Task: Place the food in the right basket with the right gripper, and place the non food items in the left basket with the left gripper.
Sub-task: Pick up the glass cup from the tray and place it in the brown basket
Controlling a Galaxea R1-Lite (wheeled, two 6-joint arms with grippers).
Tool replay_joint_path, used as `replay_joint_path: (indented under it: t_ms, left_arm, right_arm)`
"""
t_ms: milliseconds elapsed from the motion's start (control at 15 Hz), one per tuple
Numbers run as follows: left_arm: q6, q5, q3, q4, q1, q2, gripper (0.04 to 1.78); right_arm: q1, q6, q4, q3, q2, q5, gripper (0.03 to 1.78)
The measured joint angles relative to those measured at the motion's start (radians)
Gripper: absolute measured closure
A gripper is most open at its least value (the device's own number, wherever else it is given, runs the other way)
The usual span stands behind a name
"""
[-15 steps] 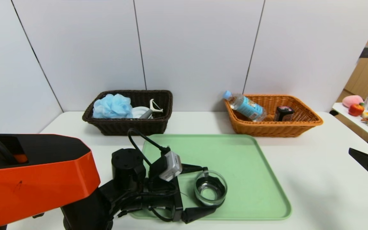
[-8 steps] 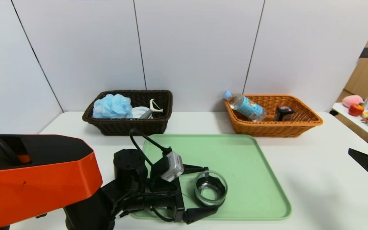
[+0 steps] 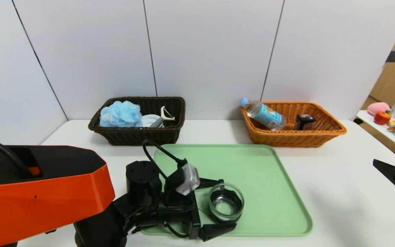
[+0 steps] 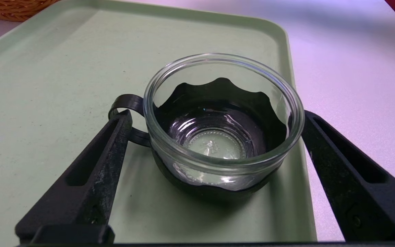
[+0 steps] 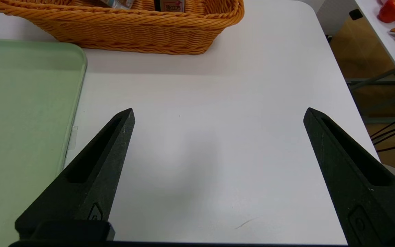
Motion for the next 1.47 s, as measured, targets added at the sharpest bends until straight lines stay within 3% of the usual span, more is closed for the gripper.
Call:
replay_joint_path:
  t_ms: [733, 933, 1000, 1467]
  left_arm:
    - [-0.013, 0.000, -0.030, 0.000, -0.001, 0.011, 0.13]
    - [-0.011, 0.000, -0.029, 0.001, -0.001, 0.012, 0.52]
    - [-0.011, 0.000, -0.026, 0.001, -0.001, 0.012, 0.57]
    - [-0.011, 0.002, -0.023, 0.001, -0.010, 0.007, 0.61]
  right_arm:
    - [0.000, 0.000, -0.009, 0.006, 0.009, 0.000, 0.11]
    - [0.000, 0.001, -0.009, 0.006, 0.009, 0.000, 0.11]
    - [0.000, 0.001, -0.009, 0.006, 0.009, 0.000, 0.11]
    - [0.000, 0.001, -0.009, 0.005, 0.008, -0.001, 0.11]
